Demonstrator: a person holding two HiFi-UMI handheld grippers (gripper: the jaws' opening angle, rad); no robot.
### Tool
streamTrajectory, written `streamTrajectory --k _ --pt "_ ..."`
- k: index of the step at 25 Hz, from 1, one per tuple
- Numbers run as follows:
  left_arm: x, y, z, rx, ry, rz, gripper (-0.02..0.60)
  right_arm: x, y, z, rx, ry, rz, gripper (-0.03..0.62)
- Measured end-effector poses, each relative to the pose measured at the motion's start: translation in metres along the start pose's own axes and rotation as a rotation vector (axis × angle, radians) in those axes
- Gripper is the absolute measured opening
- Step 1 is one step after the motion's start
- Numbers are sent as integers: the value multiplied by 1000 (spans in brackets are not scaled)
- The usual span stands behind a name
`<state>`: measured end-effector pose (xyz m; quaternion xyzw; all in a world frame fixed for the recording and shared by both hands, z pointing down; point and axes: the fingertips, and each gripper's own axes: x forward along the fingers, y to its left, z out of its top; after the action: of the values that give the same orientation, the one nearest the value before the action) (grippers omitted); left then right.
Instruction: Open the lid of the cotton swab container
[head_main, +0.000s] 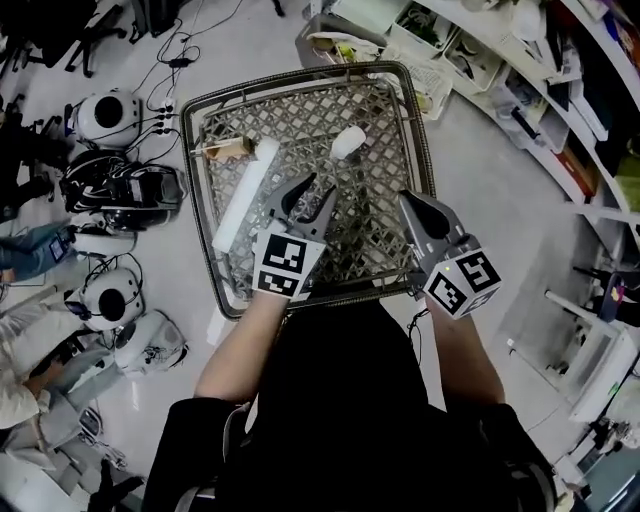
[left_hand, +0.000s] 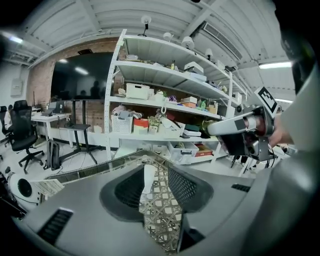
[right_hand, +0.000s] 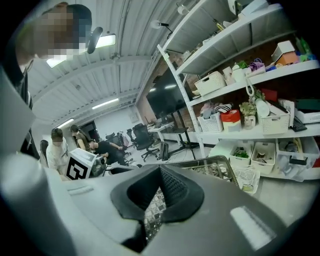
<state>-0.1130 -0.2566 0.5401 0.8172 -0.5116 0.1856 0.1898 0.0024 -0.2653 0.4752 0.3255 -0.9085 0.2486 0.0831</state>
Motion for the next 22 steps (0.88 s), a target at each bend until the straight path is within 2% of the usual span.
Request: streamTrajectory --k 8,15,22 --pt "43 16 -26 -2 29 -5 166 8 -21 -31 52 38 -24 11" --pt "86 26 -54 26 61 -19 215 22 -38 -55 89 52 -26 11" --pt "118 28 -78 77 83 -33 236 34 -44 -71 114 57 -6 11"
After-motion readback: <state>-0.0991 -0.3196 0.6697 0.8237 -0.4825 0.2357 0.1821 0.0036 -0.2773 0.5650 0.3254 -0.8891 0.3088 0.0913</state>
